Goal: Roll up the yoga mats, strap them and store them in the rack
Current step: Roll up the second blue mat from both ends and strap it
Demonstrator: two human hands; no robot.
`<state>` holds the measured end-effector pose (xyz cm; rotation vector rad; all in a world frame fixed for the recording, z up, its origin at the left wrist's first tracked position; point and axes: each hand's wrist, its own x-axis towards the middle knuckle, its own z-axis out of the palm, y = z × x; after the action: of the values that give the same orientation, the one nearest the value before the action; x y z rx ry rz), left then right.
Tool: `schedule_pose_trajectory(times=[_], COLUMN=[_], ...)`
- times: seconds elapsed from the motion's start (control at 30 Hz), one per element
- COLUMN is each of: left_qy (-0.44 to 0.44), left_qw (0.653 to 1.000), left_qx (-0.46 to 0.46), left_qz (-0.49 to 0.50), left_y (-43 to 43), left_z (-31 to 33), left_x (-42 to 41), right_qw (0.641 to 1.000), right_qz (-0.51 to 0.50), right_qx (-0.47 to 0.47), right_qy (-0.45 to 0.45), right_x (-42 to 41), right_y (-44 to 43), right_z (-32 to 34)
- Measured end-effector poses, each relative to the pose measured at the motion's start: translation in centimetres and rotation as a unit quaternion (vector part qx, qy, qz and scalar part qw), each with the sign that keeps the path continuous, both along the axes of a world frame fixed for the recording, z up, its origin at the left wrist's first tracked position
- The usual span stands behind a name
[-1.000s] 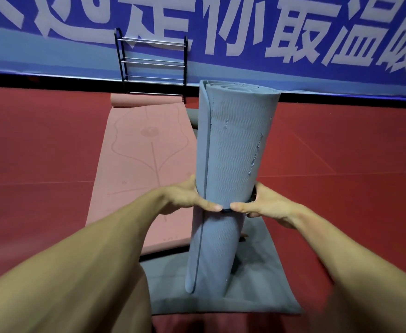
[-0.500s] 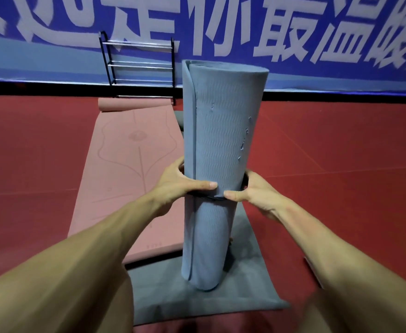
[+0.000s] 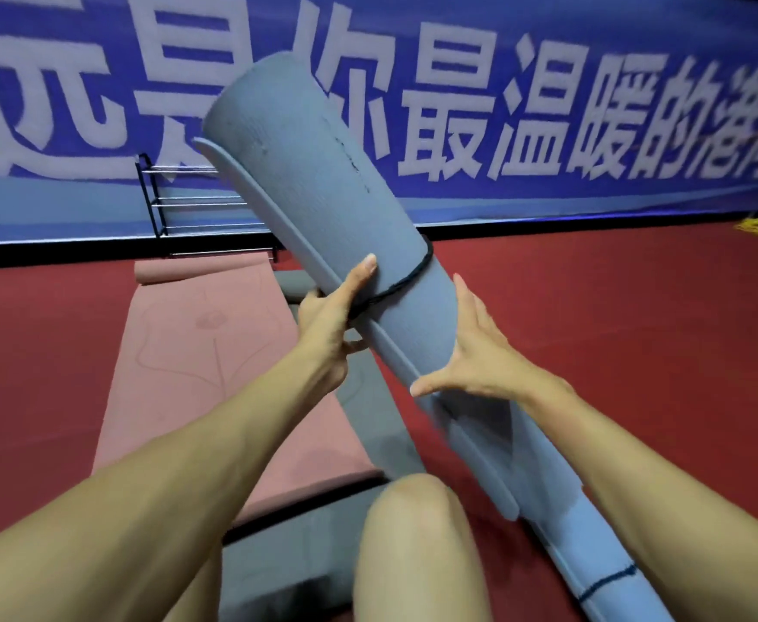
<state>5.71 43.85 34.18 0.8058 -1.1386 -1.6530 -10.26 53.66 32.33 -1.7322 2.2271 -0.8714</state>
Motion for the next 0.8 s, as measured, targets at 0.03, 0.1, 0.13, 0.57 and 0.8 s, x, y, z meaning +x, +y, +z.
schedule_pose_trajectory(times=[0.03, 0.1, 0.13, 0.57, 0.8], left_qy=[-0.004, -0.024, -0.039, -0.343, -0.474], left_qw=[1.0, 0.998, 0.996, 0.881, 0.773], left_qx=[0.002, 0.012, 0.022, 0.027, -0.057], left_qz=[-0.009, -0.048, -0.071, -0.324, -0.417], left_y=[0.9, 2.8, 3.8, 12.9, 14.1], left_z=[0.1, -0.1, -0.5, -12.7, -17.7], left_x=[-0.9, -2.7, -3.6, -10.9, -13.8], right_qw=[0.999, 0.996, 0.993, 0.952, 0.921], right_qz=[-0.029, -0.083, -0.107, -0.274, -0.309], right_qx=[-0.001, -0.009, -0.011, 0.139, 0.223], right_qy=[0.025, 0.044, 0.044, 0.006, -0.084], right_x=[-0.1, -0.6, -0.9, -7.5, -9.0], right_y=[0.9, 2.8, 3.8, 16.6, 20.1], right_z=[0.0, -0.6, -1.1, -12.8, -21.4])
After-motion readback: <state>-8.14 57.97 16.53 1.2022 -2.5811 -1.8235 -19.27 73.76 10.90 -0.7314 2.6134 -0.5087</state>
